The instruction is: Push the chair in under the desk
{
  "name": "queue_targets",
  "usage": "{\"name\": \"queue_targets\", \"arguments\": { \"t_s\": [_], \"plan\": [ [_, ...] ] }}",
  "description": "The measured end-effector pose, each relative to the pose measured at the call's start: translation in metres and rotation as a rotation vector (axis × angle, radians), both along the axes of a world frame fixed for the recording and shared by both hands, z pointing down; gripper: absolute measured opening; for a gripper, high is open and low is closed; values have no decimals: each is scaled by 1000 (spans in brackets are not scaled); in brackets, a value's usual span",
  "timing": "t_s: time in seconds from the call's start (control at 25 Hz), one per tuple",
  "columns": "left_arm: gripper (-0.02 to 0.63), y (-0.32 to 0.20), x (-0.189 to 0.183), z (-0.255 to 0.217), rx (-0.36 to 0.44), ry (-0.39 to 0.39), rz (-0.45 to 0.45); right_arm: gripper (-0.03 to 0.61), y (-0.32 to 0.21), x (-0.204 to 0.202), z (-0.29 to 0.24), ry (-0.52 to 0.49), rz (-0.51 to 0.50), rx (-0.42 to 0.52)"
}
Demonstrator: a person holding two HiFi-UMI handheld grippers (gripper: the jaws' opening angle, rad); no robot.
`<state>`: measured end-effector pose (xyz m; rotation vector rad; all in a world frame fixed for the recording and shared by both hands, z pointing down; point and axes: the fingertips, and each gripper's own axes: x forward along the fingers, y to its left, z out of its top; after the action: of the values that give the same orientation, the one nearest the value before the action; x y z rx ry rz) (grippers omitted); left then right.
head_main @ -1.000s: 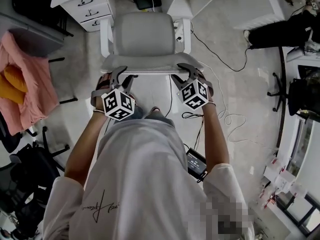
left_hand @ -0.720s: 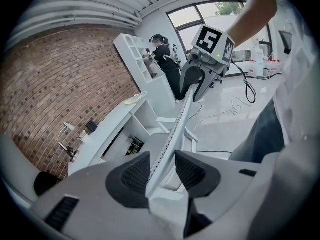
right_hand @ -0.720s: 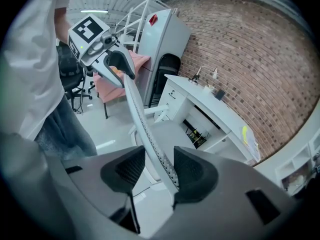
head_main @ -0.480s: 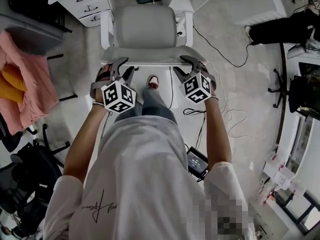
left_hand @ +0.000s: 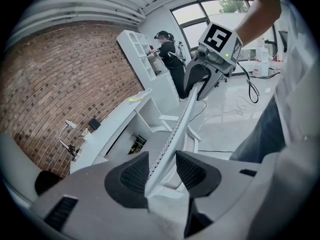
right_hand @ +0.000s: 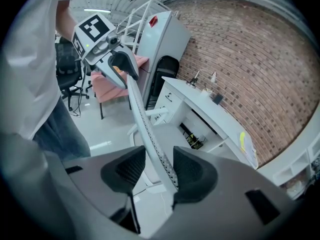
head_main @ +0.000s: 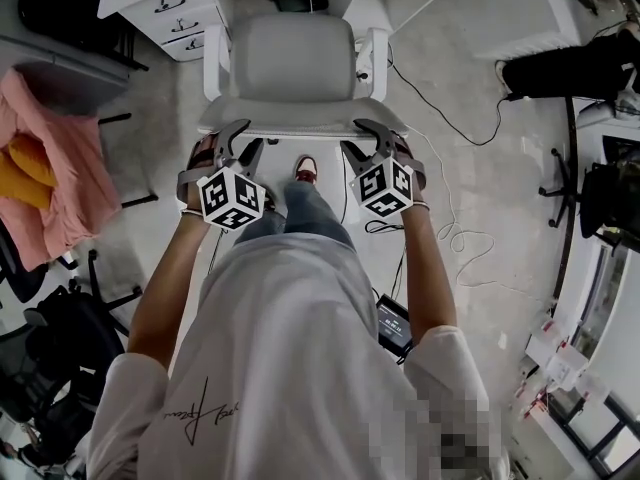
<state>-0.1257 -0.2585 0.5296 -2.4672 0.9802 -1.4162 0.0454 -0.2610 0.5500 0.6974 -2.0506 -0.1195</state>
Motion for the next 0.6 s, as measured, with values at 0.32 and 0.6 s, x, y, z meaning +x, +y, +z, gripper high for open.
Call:
{"name": "queue_targets", "arguments": {
  "t_s": [0.32,0.6],
  "plan": [
    [167,-7,2,0,3,-10,-4,190,-7,1,-1,-4,-21,13],
    [169,-9,1,1,3,-13,-11,192,-10,1,0,-4,-30,15]
  ]
}}
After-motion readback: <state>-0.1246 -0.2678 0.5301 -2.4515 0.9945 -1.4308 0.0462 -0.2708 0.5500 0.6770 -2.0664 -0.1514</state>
